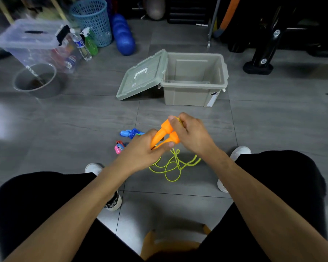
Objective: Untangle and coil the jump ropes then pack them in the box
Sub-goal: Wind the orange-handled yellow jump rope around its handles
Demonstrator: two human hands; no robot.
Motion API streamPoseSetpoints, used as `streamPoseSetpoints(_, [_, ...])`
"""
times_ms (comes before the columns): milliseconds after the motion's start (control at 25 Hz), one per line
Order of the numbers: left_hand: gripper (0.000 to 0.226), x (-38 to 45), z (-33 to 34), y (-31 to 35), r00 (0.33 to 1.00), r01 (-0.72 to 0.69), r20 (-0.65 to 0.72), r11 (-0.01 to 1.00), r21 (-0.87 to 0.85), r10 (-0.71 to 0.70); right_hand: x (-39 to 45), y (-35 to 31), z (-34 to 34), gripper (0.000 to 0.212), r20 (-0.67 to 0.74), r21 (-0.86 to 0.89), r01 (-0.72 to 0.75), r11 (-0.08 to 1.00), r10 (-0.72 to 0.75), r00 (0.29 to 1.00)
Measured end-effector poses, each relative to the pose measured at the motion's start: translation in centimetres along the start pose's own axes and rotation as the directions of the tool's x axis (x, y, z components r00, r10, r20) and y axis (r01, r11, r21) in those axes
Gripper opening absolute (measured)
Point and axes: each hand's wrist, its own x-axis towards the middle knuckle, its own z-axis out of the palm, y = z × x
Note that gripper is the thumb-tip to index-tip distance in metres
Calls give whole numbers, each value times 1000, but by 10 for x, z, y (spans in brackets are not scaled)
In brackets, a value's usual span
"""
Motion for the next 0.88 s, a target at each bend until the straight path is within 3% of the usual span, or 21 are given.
streamPoseSetpoints(80, [61,3,-4,5,996,69,50,995,72,-72,2,-1,2,46,-3,-20,-28,999,27,1000])
streamPoseSetpoints(200, [41,6,-17,10,958,206,199,978,16,-205,2,3,8,53,29,-3,-76,997,76,997])
streamPoseSetpoints(320, [26,8,-24,7,944,309,213,904,-297,-253,7,8,6,50,82,214,-128,968,113,990])
streamPoseSetpoints(400, [20,9,-28,2,949,316,203,764,-563,-243,9,11,0,36,91,387,-149,910,123,988])
streamPoseSetpoints(480, [29,9,-31,-3,959,284,205,649,-706,-197,9,14,-2,25,58,460,-91,883,72,996])
streamPoseSetpoints(600, [33,8,-27,-5,965,254,173,523,-813,-199,4,17,6,20,-5,282,66,957,-68,998])
streamPoseSetpoints(720, [29,7,-14,-2,969,207,109,486,-849,-223,-5,15,21,25,19,71,212,975,-213,977])
streamPoseSetpoints(880, [23,12,-9,-3,934,163,-21,477,-864,-356,-16,6,36,13,249,-137,315,939,-275,929])
